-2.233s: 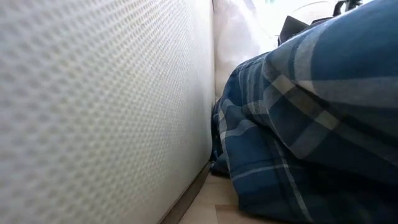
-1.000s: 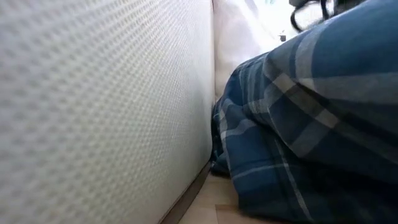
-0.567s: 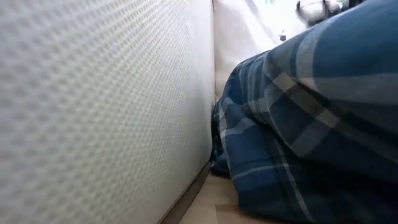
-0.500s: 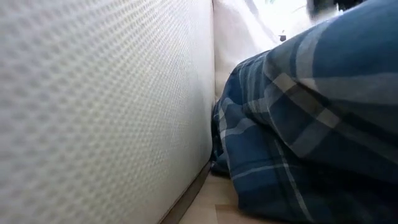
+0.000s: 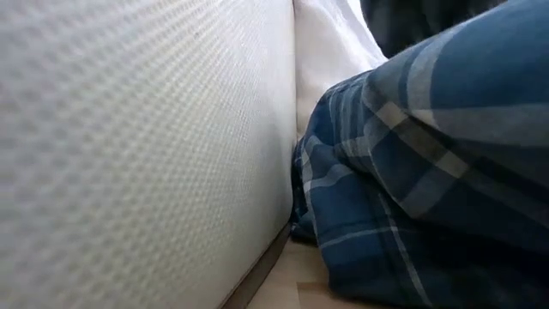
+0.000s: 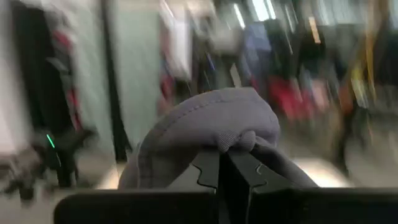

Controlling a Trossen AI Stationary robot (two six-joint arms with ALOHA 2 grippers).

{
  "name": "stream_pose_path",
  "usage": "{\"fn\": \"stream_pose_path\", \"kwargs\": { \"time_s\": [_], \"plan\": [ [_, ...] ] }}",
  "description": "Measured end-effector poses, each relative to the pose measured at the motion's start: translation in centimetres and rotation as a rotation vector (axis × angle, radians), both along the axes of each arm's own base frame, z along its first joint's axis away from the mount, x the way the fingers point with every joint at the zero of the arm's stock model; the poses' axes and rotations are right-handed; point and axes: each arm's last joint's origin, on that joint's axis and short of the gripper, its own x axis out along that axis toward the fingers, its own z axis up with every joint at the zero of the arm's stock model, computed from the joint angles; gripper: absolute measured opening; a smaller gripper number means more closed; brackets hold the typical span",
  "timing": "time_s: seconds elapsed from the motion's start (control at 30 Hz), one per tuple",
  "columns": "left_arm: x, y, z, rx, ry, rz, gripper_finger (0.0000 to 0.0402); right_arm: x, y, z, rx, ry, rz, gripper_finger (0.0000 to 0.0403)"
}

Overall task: Sort clothes
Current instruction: Put the grey pants into the laundry organizer

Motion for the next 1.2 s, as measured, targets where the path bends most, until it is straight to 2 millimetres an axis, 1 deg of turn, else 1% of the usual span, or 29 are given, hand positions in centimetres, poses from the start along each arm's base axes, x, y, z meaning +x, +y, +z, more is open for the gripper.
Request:
{"fn": "stream_pose_path", "kwargs": {
  "time_s": [0.07, 0.17, 0.27, 0.37, 0.47, 0.53, 0.7, 0.77, 0.87, 0.93, 0.97, 1.0, 1.03, 1.1, 1.17, 1.2],
  "plan": [
    [0.0, 0.0, 0.0, 0.0, 0.0, 0.0, 0.0001, 1.3, 0.8, 1.5, -0.088, -0.168, 0.086, 0.0],
    [0.0, 0.0, 0.0, 0.0, 0.0, 0.001, 0.0001, 3.7, 1.7, 2.3, -0.169, -0.33, 0.163, 0.0],
    [0.0, 0.0, 0.0, 0.0, 0.0, 0.0, 0.0001, 6.1, 1.6, 3.0, -0.148, -0.5, 0.202, 0.0],
    [0.0, 0.0, 0.0, 0.0, 0.0, 0.0, 0.0001, 8.8, 0.9, 3.4, -0.067, -0.682, 0.296, 0.0],
    [0.0, 0.0, 0.0, 0.0, 0.0, 0.0, 0.0001, 11.9, 0.3, 2.8, 0.028, -0.842, 0.415, 0.0],
    [0.0, 0.0, 0.0, 0.0, 0.0, 0.001, 0.0001, 13.9, -0.1, 2.0, 0.088, -0.894, 0.462, 0.0],
    [0.0, 0.0, 0.0, 0.0, 0.0, 0.0, 0.0001, 18.1, -1.1, -0.4, 0.192, -1.027, 0.471, 0.0],
    [0.0, 0.0, 0.0, 0.0, 0.0, 0.0, 0.0001, 19.6, -1.5, -0.8, 0.232, -1.085, 0.453, 0.0],
    [0.0, 0.0, 0.0, 0.0, 0.0, 0.0, 0.0001, 21.9, -1.8, -0.5, 0.261, -1.108, 0.504, 0.0],
    [0.0, 0.0, 0.0, 0.0, 0.0, 0.0, 0.0001, 24.2, -1.3, -0.8, 0.273, -1.065, 0.526, 0.0],
    [0.0, 0.0, 0.0, 0.0, 0.0, 0.001, 0.0001, 25.6, -0.7, -1.4, 0.282, -1.028, 0.532, 0.0],
    [0.0, 0.0, 0.0, 0.0, 0.0, 0.001, 0.0001, 27.3, 0.3, -2.9, 0.297, -0.96, 0.535, 0.0],
    [0.0, 0.0, 0.0, 0.0, 0.0, 0.001, 0.0001, 28.2, 0.9, -4.2, 0.319, -0.938, 0.514, 0.0],
    [0.0, 0.0, 0.0, 0.0, -0.001, 0.0, 0.0001, 30.8, 2.1, -8.0, 0.379, -0.842, 0.484, 0.0],
    [0.0, 0.0, 0.0, 0.0, -0.001, 0.0, 0.0001, 32.2, 2.3, -10.3, 0.427, -0.796, 0.505, 0.0],
    [0.0, 0.0, 0.0, 0.0, 0.003, 0.0, 0.0001, 32.6, 2.4, -11.0, 0.44, -0.793, 0.527, 0.0]
  ]
}}
